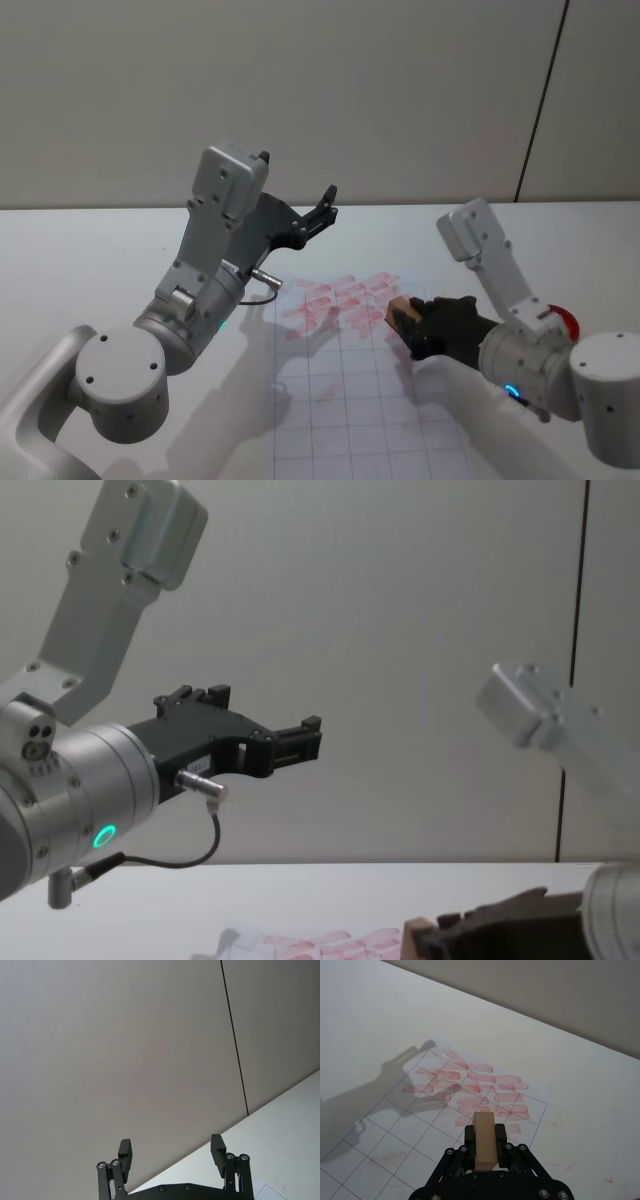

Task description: Use the one hand to pick up the stamp and affix it onto the A4 paper.

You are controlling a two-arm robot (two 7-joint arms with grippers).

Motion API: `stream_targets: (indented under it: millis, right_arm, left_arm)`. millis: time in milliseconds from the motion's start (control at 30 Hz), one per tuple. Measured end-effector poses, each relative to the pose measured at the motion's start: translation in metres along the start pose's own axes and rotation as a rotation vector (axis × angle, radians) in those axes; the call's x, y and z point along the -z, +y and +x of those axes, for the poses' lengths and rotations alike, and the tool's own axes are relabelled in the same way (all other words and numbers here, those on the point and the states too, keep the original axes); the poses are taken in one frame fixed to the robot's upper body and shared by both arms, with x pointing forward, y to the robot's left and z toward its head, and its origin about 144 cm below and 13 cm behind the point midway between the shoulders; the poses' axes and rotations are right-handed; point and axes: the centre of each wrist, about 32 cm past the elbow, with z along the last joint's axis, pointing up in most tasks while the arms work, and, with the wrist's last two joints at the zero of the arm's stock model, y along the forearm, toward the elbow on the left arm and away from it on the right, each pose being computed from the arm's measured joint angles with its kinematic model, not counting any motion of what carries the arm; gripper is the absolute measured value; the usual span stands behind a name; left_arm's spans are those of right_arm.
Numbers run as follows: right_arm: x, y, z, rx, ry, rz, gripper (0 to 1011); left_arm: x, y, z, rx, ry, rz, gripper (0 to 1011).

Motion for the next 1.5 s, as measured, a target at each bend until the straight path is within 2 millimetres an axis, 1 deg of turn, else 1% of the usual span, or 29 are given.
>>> stream_targets:
  millis: [933,1500]
  right_arm:
    - [0.021,0.025,-0.007,-0.026,-0.03,-0.092,226]
    - [0.03,0.033,-0.008,-0.04,-0.024,-0.123,226]
  left_arm:
    - [0.0,0.0,0.0,0.0,0.0,0.0,1001]
    - [0.0,0.0,0.0,0.0,0.0,0.0,1001]
